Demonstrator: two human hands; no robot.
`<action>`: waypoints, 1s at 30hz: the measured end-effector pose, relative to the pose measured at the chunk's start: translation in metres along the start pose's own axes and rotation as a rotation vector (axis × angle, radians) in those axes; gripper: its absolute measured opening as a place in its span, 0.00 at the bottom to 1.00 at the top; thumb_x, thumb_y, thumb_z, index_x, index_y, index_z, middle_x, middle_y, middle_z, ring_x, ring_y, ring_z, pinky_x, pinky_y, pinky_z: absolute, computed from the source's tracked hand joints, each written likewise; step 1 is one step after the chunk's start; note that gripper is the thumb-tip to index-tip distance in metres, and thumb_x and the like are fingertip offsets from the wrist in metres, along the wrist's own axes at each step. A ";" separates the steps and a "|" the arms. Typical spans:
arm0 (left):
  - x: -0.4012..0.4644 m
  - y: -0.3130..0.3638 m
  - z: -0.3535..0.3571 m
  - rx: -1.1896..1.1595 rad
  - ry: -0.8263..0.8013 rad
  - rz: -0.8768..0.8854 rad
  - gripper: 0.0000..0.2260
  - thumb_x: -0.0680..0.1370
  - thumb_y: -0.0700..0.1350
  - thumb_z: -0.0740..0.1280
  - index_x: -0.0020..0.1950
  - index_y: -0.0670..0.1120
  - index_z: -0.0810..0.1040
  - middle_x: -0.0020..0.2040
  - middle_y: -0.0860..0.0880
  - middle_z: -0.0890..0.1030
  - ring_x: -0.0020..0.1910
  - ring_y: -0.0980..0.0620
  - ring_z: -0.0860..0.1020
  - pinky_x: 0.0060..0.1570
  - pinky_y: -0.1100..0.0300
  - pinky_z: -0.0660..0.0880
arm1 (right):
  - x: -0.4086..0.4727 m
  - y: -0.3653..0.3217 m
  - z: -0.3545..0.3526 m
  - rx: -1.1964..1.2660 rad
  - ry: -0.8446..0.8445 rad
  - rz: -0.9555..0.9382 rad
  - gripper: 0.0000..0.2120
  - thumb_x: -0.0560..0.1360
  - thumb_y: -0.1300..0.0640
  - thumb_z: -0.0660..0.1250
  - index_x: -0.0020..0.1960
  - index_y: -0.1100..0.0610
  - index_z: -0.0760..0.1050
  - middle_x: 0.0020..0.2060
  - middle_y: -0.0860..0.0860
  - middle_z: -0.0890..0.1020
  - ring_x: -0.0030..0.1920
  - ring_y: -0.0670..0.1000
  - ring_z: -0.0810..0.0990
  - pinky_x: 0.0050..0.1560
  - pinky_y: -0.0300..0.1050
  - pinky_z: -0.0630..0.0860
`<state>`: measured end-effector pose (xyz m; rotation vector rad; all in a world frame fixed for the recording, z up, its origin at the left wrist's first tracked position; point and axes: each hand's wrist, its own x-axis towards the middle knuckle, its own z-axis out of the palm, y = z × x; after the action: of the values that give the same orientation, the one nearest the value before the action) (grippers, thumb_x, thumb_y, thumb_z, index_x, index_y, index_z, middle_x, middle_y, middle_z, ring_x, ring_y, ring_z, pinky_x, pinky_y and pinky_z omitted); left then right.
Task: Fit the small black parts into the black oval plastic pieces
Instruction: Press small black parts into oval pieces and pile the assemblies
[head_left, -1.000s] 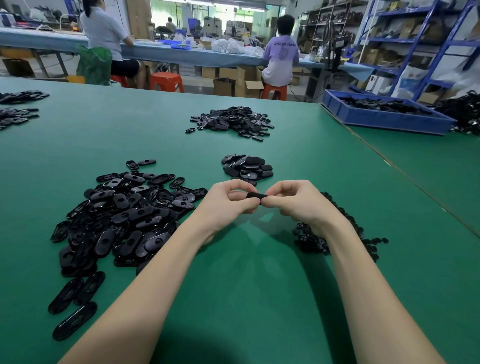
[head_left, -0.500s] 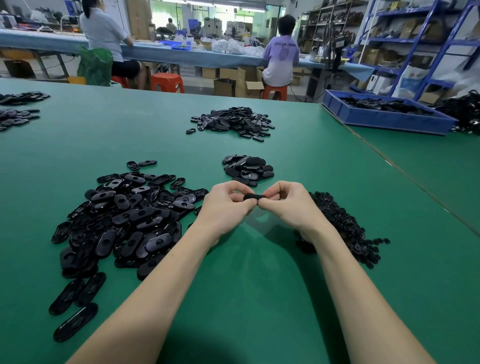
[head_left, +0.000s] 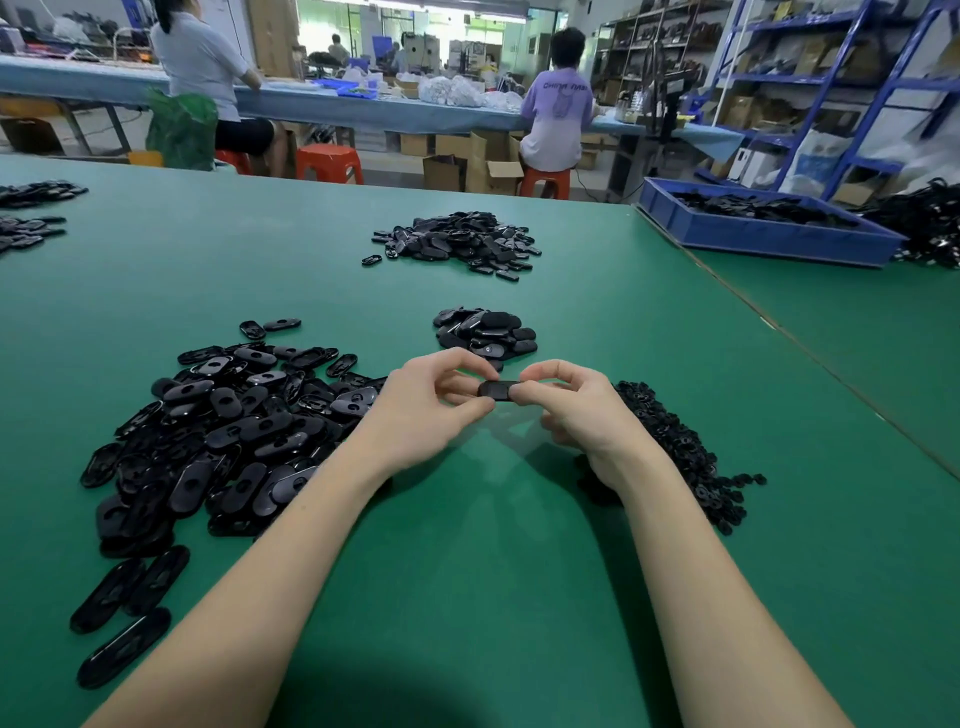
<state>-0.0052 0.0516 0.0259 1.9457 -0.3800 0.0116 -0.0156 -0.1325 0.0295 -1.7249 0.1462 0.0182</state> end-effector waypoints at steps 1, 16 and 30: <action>0.000 -0.001 0.000 0.065 0.012 0.023 0.09 0.75 0.41 0.74 0.51 0.53 0.82 0.43 0.53 0.86 0.42 0.57 0.83 0.45 0.71 0.74 | 0.000 0.000 -0.001 -0.003 0.003 0.007 0.06 0.73 0.57 0.76 0.42 0.50 0.80 0.33 0.46 0.77 0.26 0.45 0.68 0.24 0.34 0.62; 0.116 -0.017 0.022 0.358 0.367 -0.015 0.07 0.73 0.50 0.74 0.50 0.54 0.83 0.42 0.59 0.81 0.48 0.54 0.81 0.49 0.61 0.75 | 0.002 0.003 -0.006 -0.083 -0.035 0.010 0.03 0.76 0.51 0.72 0.49 0.49 0.81 0.40 0.44 0.88 0.29 0.45 0.74 0.33 0.34 0.70; 0.096 -0.014 0.024 0.252 0.443 -0.002 0.07 0.75 0.50 0.71 0.52 0.53 0.79 0.40 0.57 0.81 0.41 0.55 0.79 0.48 0.58 0.77 | 0.004 0.006 -0.007 -0.101 -0.061 0.010 0.03 0.76 0.52 0.72 0.49 0.50 0.82 0.39 0.44 0.88 0.27 0.41 0.74 0.28 0.30 0.69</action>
<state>0.0858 0.0101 0.0215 2.1190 -0.0831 0.5024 -0.0126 -0.1407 0.0248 -1.8220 0.1110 0.0866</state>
